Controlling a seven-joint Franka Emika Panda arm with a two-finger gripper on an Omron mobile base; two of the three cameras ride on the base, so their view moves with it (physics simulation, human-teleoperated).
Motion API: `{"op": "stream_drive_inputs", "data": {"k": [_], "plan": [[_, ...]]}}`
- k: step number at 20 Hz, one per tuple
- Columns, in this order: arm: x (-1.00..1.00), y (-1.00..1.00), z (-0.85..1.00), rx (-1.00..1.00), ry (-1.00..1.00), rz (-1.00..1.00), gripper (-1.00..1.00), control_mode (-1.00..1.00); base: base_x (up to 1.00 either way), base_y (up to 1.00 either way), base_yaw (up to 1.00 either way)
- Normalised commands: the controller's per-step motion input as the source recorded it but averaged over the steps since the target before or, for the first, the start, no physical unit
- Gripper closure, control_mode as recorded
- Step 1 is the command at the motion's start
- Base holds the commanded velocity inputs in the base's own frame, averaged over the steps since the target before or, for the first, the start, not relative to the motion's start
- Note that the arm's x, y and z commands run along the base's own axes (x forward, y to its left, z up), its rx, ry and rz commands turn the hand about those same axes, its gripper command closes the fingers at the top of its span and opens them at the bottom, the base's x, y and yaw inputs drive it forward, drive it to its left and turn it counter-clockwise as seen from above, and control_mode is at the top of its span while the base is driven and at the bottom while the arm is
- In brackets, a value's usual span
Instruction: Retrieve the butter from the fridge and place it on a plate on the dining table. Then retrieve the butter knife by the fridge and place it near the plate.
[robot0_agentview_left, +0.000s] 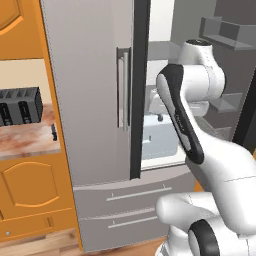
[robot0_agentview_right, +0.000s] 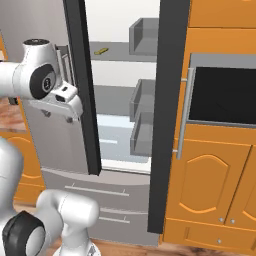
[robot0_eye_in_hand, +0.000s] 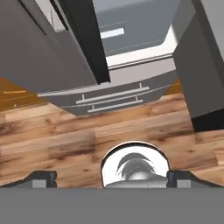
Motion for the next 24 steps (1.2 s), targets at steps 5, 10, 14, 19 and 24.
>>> {"op": "stream_drive_inputs", "data": {"k": [5,10,14,19,24], "plan": [[0.23,0.84,0.31,-0.04,-0.65,-0.06,-1.00,-1.00,0.00,0.00,0.00],[0.44,0.09,0.11,-0.11,-0.09,-0.01,-1.00,-1.00,0.00,0.00,0.00],[0.53,0.08,0.00,-0.06,0.00,-0.01,-1.00,-1.00,0.00,0.00,0.00],[0.69,0.28,0.17,-0.15,0.05,0.00,-1.00,-1.00,0.00,0.00,0.00],[0.57,0.14,0.01,0.03,0.01,0.11,-1.00,-1.00,0.00,0.00,0.00]]}}
